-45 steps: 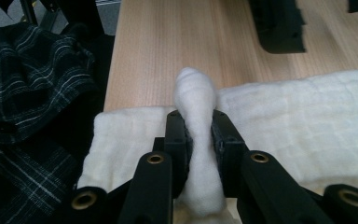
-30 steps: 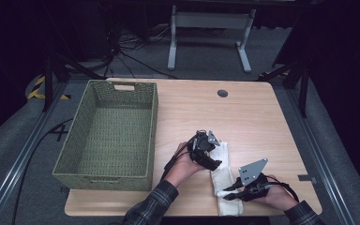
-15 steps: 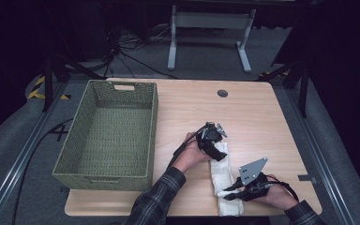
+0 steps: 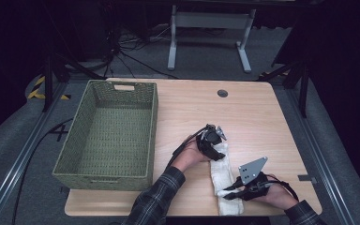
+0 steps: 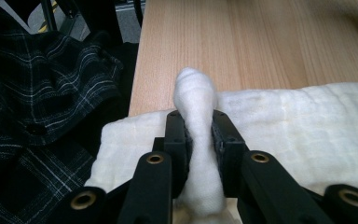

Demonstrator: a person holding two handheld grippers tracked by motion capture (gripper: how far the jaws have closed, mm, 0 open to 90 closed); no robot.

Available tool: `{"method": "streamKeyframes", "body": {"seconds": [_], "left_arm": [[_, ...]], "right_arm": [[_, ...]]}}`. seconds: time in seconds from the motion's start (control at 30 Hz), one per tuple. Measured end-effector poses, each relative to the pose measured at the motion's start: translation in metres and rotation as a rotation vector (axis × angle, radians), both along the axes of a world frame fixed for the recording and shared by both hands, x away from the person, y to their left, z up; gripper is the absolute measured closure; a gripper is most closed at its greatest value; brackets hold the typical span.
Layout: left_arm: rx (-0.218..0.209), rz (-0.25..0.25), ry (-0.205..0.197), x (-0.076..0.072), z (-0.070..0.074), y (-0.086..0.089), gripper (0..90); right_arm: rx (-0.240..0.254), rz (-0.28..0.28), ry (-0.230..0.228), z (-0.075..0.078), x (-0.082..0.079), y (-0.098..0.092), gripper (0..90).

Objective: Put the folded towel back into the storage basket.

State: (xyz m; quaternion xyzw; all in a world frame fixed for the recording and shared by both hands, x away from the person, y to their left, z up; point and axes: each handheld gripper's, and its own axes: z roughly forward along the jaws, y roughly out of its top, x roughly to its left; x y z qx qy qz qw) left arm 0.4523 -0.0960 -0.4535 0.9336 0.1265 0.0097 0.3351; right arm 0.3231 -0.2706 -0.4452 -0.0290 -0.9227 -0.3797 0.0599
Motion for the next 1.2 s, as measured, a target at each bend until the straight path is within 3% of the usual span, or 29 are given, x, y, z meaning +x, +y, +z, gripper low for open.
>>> {"method": "streamKeyframes", "body": {"seconds": [0.13,0.27,0.37,0.43,0.77,1.2], "left_arm": [[-0.016,-0.027,0.027,0.000,0.000,0.001,68.4],[-0.017,-0.037,0.031,-0.001,0.000,0.001,76.3],[-0.012,-0.027,0.026,-0.004,0.002,0.000,77.6],[-0.031,-0.028,0.031,-0.007,0.007,0.002,78.0],[-0.062,-0.043,-0.015,-0.019,0.024,0.007,78.0],[-0.096,-0.025,-0.020,-0.033,0.044,0.020,78.0]], "right_arm": [[0.004,-0.006,0.006,0.000,0.001,-0.001,79.5],[0.010,-0.005,0.012,0.000,0.002,-0.001,79.6],[0.012,-0.006,0.015,0.001,0.002,-0.001,79.6],[0.025,-0.011,0.020,0.002,0.004,-0.002,79.7],[0.059,-0.043,0.017,0.011,0.009,-0.007,79.7],[0.083,-0.075,0.013,0.025,0.024,-0.006,79.7]]}}
